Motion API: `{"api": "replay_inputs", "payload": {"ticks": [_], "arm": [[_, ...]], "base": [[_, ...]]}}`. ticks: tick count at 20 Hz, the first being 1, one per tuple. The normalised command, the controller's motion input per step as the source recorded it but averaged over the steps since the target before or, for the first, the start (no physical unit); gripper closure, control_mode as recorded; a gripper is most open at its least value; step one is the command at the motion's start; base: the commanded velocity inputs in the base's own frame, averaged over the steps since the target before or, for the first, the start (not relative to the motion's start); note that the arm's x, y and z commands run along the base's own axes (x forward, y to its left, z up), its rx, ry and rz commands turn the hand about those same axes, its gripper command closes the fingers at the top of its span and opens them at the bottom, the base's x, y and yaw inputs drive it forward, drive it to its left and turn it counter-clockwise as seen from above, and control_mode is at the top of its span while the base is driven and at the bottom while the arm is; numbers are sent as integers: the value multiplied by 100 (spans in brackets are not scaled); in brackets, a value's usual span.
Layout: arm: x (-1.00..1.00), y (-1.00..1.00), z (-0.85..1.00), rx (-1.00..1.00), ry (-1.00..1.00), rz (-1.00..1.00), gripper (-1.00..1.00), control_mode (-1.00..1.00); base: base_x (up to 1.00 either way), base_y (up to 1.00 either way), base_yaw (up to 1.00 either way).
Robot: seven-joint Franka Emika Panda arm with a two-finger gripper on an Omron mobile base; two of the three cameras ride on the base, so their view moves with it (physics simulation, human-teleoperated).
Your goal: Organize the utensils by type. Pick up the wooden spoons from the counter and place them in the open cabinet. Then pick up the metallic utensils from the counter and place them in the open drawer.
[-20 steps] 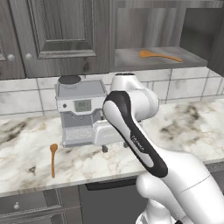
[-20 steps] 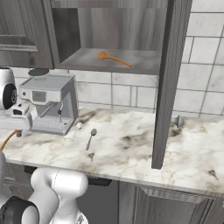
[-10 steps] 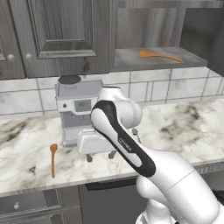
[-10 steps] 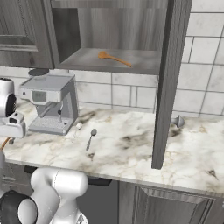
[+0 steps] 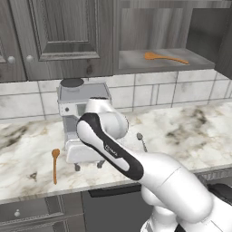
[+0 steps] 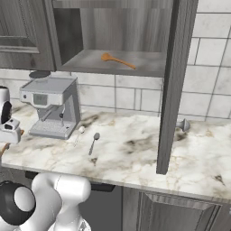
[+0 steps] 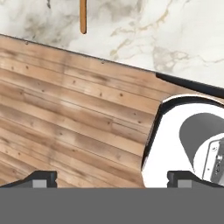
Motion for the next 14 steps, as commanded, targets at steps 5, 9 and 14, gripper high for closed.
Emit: {"api": "replay_inputs", "payload": {"ticks": [5, 9, 14], "arm": [[32, 47, -19, 0, 0, -3, -100, -100], [31, 34, -22, -1, 0, -4, -100, -100], [26, 21, -21, -5, 0, -6, -100, -100]], "base": [[0, 0, 0], [0, 0, 0], [0, 0, 0]]}}
